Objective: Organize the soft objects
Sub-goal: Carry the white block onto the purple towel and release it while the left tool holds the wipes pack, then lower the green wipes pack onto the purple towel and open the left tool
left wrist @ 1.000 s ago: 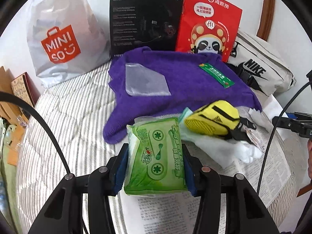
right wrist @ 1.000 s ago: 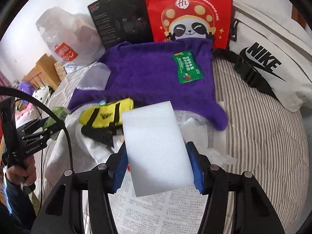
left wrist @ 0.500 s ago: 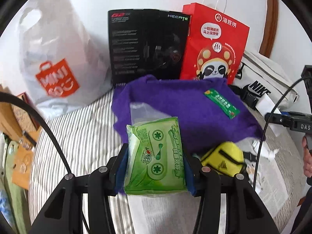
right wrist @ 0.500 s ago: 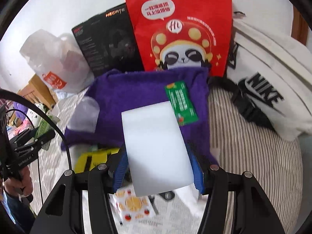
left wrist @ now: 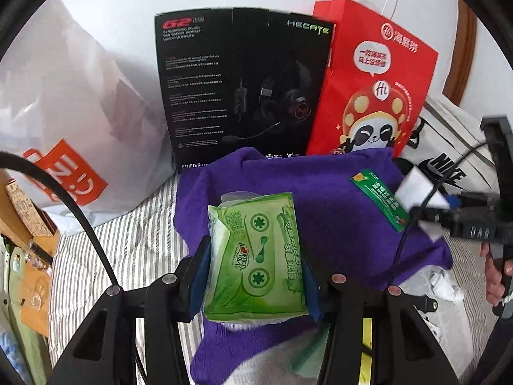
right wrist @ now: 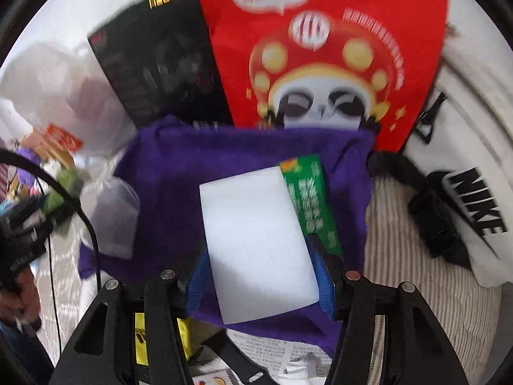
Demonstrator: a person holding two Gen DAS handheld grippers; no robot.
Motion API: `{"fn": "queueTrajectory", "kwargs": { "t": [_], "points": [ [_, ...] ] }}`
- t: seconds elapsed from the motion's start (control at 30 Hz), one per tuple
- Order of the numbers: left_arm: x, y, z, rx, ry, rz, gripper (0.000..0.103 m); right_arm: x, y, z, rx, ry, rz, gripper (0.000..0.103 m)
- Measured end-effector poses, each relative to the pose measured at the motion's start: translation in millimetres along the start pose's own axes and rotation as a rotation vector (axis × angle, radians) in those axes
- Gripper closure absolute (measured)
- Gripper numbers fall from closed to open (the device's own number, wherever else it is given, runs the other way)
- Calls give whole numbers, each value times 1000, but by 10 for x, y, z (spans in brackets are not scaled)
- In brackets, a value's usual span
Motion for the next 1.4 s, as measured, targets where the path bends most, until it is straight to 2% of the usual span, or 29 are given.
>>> {"fn": "queueTrajectory", "kwargs": {
  "t": [0.07, 0.27, 0.47, 0.6, 0.77, 0.9, 1.0, 1.23, 1.4],
  "points": [
    [73, 48, 6, 1, -1, -9, 55, 76, -3, 2, 8, 33, -13, 46],
    [239, 238, -3, -10, -5, -24, 55, 346, -73, -109, -27, 57, -89, 46],
    [363, 334, -10, -34, -20, -26, 55, 511, -138, -252, -115, 29, -140, 46],
    [446, 303, -29, -45, -25, -41, 55, 626, -192, -264, -130, 34, -170, 46],
    [523, 280, -30, -20, 9, -52, 55, 643, -220, -298, -166, 26, -168, 44],
    [572, 282, -68, -30, 12, -61, 55, 658, -231, -349, -187, 49, -173, 34],
    [631, 276, -103, -46, 23, -69, 55, 626, -219, -335, -175, 64, -176, 34],
    [758, 289, -65, -77, 1, -99, 55, 304, -61, -174, -136, 49, -73, 27],
    [979, 291, -37, -51, 60, -128, 55, 74, 16, -41, -125, -8, -31, 27]
  ]
}}
Point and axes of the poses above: each gripper's, at about its wrist camera, not at the fingertips, and x roughly the way its jaws point, z to its right, y to its top, the point moved 4 cm from there along x, roughly the way its jaws point, and after that the axes turned 14 degrees about -x, right-handed, at the moved point
